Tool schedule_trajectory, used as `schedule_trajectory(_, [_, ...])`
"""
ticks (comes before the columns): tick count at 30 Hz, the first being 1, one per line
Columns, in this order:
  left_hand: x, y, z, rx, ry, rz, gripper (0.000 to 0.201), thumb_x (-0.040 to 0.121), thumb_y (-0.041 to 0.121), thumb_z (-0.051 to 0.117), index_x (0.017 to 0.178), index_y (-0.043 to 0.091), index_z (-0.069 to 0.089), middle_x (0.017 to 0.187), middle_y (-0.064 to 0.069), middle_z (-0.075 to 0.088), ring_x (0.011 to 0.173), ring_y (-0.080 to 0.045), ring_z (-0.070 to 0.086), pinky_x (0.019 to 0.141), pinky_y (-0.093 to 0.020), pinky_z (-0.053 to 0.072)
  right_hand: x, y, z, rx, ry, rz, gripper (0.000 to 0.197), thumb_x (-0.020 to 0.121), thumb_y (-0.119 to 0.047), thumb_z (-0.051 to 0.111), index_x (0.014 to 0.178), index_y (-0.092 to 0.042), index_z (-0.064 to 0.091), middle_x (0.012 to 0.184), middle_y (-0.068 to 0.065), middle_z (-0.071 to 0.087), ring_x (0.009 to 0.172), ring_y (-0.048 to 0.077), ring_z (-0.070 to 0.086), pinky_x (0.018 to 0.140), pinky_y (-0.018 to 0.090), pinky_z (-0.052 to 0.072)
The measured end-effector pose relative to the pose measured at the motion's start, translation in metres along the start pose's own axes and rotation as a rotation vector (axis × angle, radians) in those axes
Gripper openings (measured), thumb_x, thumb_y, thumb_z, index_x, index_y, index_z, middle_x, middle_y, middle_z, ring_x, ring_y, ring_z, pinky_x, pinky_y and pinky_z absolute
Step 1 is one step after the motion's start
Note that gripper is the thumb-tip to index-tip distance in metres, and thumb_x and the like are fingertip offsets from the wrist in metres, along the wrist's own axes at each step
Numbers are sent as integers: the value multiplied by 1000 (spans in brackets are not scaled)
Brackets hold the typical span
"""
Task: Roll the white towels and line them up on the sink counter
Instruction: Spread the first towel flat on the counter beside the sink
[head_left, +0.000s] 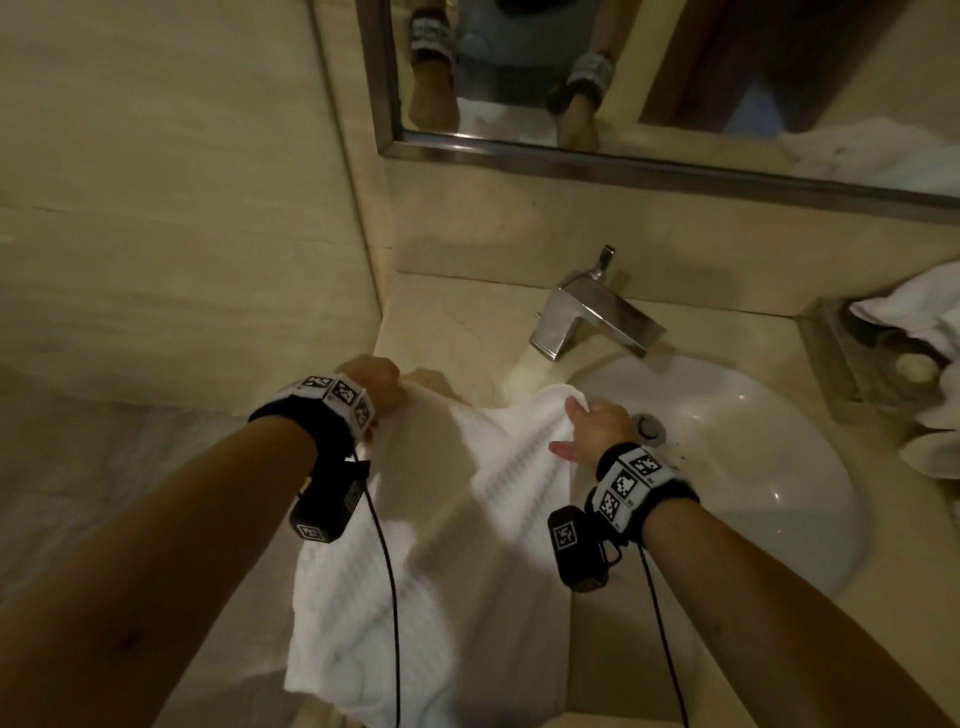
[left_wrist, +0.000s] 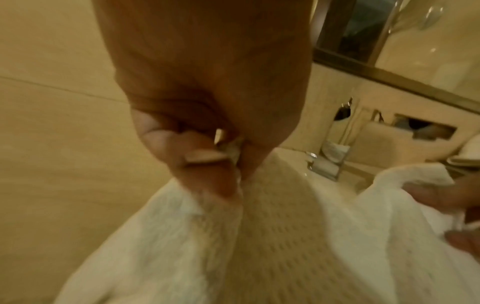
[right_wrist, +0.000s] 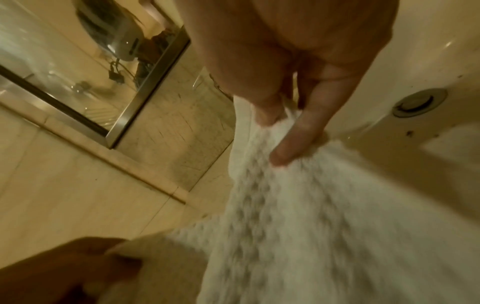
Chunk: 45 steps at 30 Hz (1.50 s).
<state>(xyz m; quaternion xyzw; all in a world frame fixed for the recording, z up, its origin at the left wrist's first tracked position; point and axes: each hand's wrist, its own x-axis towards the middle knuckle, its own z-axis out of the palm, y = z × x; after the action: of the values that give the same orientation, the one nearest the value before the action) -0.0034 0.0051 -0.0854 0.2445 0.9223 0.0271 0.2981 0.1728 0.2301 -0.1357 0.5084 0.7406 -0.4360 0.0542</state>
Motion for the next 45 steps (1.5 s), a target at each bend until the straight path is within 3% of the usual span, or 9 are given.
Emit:
schedule_trajectory(3, [-21,-9,-35,-42,425,-6,21,91,30,51,85,10,53,99,-24,64,91,-41,61,65,-33,39,-15,-8,8,250,244,-52,37,97,-36,52,123,-10,53,122,15,60,106,32,63,91,41,52])
schedule_trajectory(6, [-36,-8,-51,-172,669,-34,17,91,24,50,86,9,44,89,-31,61,85,-48,58,62,-36,36,-21,-38,10,472,419,-198,30,100,-33,48,106,-7,62,105,12,64,82,29,70,65,30,56])
schedule_trajectory(13, [10,-11,-53,-284,544,-157,18,95,11,47,111,3,44,94,-28,63,85,-43,61,62,-39,47,-5,-76,27,247,435,-364,26,94,-30,60,105,-8,68,121,15,46,86,33,67,84,44,56])
schedule_trajectory(17, [37,-7,-17,-207,295,-50,28,97,23,47,120,8,40,105,-22,63,86,-38,65,74,-41,56,7,-60,50,75,344,-310,27,96,-32,56,108,-10,68,109,14,62,90,32,65,83,44,54])
schedule_trajectory(23, [71,-3,6,-222,35,45,56,96,25,50,146,27,24,126,-20,53,103,-37,61,83,-43,55,25,-63,65,213,234,-237,24,99,-27,49,96,-8,63,87,13,70,81,28,69,77,40,59])
schedule_trajectory(28, [90,0,-5,-239,14,9,27,96,25,49,119,14,41,107,-22,56,89,-38,63,77,-47,57,30,-64,70,194,247,-334,23,101,-21,43,104,-6,60,93,11,68,91,26,65,84,41,54])
schedule_trajectory(34, [110,-1,-19,-83,64,-7,37,92,18,59,120,2,42,117,-24,58,105,-41,59,81,-42,51,26,-75,81,-29,217,-473,31,103,-22,37,131,-12,46,97,11,64,90,23,64,69,26,47])
schedule_trajectory(38, [126,13,-30,-157,277,37,27,97,17,47,119,2,40,109,-25,61,100,-41,59,74,-40,43,36,-94,83,-206,156,-536,57,100,-18,41,150,-6,16,146,20,36,133,31,40,107,35,38])
schedule_trajectory(45, [165,31,-30,-192,365,77,26,99,19,41,118,1,39,110,-27,60,102,-41,57,80,-42,43,72,-124,79,-170,-20,-348,80,97,-13,44,151,-7,-14,161,15,-1,147,29,15,118,32,20])
